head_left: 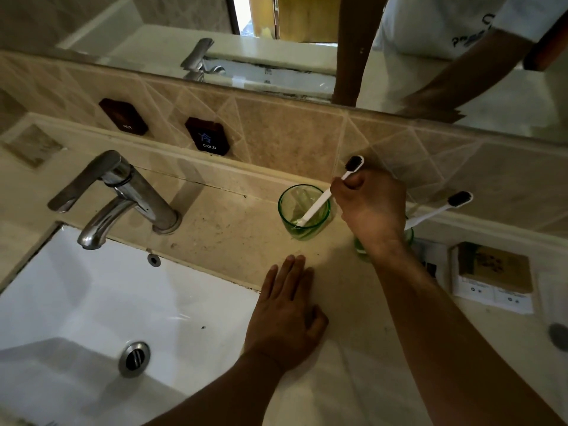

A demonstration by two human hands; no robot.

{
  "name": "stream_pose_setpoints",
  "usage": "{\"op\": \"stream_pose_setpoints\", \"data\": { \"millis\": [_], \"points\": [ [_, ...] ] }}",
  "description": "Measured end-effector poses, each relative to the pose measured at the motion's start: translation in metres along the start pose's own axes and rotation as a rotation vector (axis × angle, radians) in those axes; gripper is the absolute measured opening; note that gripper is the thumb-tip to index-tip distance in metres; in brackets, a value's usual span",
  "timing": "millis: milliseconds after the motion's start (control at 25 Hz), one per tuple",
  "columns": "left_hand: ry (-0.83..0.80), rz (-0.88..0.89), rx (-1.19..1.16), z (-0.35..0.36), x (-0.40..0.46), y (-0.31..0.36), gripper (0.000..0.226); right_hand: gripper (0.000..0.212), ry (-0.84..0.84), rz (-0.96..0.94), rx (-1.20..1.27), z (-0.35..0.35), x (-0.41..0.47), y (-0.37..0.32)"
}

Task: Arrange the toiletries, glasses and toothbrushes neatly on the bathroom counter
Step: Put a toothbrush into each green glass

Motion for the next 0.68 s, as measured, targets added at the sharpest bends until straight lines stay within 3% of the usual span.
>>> {"op": "stream_pose_setpoints", "data": {
  "millis": [680],
  "points": [
    [0.003,-0.005,-0.016,-0.001,0.000,0.000,0.076,0.037,-0.123,0.083,0.048,0.004,-0.003,0.012]
  ]
}}
Point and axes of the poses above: each hand's wrist, its own x-axis towards the middle knuckle, its own z-axis out of the palm, y = z × x, the point moved 6 cm from there along x, towards the middle knuckle, and after that the axes turned 5 degrees about z, right-handed, at the moved point
